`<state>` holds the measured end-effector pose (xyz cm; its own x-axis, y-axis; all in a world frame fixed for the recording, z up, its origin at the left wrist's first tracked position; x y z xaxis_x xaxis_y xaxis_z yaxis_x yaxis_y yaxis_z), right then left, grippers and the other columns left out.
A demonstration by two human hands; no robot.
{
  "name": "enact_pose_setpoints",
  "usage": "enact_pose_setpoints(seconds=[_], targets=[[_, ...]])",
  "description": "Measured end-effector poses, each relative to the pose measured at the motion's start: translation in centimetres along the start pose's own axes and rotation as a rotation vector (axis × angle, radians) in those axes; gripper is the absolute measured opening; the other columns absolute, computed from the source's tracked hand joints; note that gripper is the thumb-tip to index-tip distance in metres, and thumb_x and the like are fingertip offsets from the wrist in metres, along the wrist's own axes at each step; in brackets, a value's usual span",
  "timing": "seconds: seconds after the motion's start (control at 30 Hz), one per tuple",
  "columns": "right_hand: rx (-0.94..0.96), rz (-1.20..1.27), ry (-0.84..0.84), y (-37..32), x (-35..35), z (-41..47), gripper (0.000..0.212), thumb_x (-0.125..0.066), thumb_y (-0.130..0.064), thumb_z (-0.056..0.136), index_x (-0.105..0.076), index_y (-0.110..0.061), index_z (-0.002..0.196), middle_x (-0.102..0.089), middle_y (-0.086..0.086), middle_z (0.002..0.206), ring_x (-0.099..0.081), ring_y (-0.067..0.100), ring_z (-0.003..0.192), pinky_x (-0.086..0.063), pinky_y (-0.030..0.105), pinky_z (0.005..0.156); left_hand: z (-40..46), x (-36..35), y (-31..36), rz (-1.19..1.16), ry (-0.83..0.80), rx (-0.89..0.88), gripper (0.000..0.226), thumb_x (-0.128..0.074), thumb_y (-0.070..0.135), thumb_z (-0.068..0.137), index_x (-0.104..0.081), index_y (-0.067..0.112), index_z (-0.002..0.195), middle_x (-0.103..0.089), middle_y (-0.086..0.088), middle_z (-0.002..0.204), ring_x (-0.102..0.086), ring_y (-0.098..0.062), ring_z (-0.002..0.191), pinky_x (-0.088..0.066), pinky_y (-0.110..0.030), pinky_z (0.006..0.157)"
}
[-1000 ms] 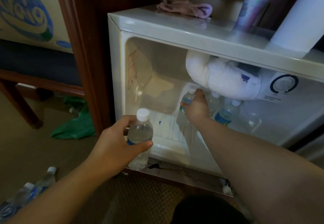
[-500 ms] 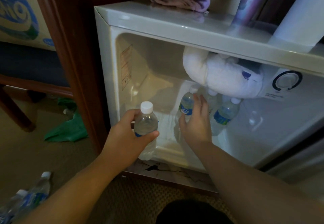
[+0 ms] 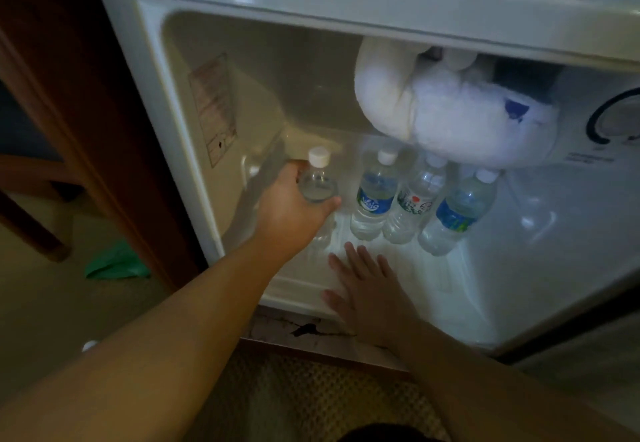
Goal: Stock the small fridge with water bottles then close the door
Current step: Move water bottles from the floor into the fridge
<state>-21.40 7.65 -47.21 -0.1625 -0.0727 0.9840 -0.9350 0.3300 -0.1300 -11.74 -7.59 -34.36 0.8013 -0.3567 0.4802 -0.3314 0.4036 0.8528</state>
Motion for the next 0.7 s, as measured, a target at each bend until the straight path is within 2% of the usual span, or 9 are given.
enact_pose_setpoints(seconds=[0.2,0.37,0.5,0.6,0.7], targets=[[-0.006,-0.024,0.045,0.4,-0.9,0.4,0.074,-0.012,-0.072,0.099,0.0,-0.035,0.161,0.013,0.001,0.169,0.015,0.023,0.155,0.002,0.052,0.124,2.1,-2.9,-0.2,-0.017,0.026,0.025,0.057,-0.087,0.029,0.075,-0.057,0.019,0.122,-0.06,0.011,0.094,-0.062,-0.012,0.089,-0.04,-0.017,0.071],[-0.006,-0.031,0.096,0.4,-1.0,0.3,0.074,-0.012,-0.071,0.099,-0.005,-0.033,0.161,0.008,0.003,0.169,0.011,0.024,0.156,-0.001,0.053,0.124,3.5,-4.9,0.2,-0.061,0.011,0.045,0.056,-0.087,0.027,0.076,-0.056,0.02,0.123,-0.061,0.011,0.093,-0.067,-0.019,0.091,-0.055,-0.029,0.074],[-0.005,-0.007,0.104,0.6,-1.3,0.4,0.074,-0.018,-0.072,0.099,-0.012,-0.032,0.161,0.003,0.004,0.169,0.004,0.026,0.156,-0.006,0.056,0.124,4.1,-5.9,0.5,-0.078,0.002,0.029,0.059,-0.087,0.029,0.077,-0.055,0.019,0.126,-0.06,0.008,0.103,-0.063,-0.016,0.097,-0.047,-0.023,0.078],[-0.011,-0.013,0.107,0.5,-1.3,0.4,0.074,-0.02,-0.071,0.099,-0.014,-0.032,0.161,-0.001,0.005,0.17,0.001,0.026,0.156,-0.008,0.056,0.123,4.1,-5.9,0.4,-0.086,0.004,0.045,0.061,-0.088,0.028,0.074,-0.055,0.02,0.125,-0.063,0.008,0.105,-0.064,-0.014,0.095,-0.049,-0.023,0.078],[-0.017,-0.013,0.072,0.5,-1.1,0.4,0.074,-0.018,-0.071,0.098,-0.007,-0.034,0.161,0.005,0.002,0.17,0.008,0.024,0.156,-0.002,0.054,0.124,3.8,-5.8,-0.2,-0.049,-0.029,0.059,0.068,-0.089,0.029,0.071,-0.053,0.018,0.128,-0.068,-0.001,0.112,-0.068,-0.02,0.097,-0.055,-0.03,0.082]])
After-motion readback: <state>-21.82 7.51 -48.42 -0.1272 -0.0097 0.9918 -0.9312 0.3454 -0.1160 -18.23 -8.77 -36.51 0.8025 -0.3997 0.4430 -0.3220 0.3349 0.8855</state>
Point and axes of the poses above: each hand's wrist, its own z-axis towards the middle knuckle, its own x-axis out of the back of the hand, y = z × x, the point moved 4 cm from there along z, towards the middle knuckle
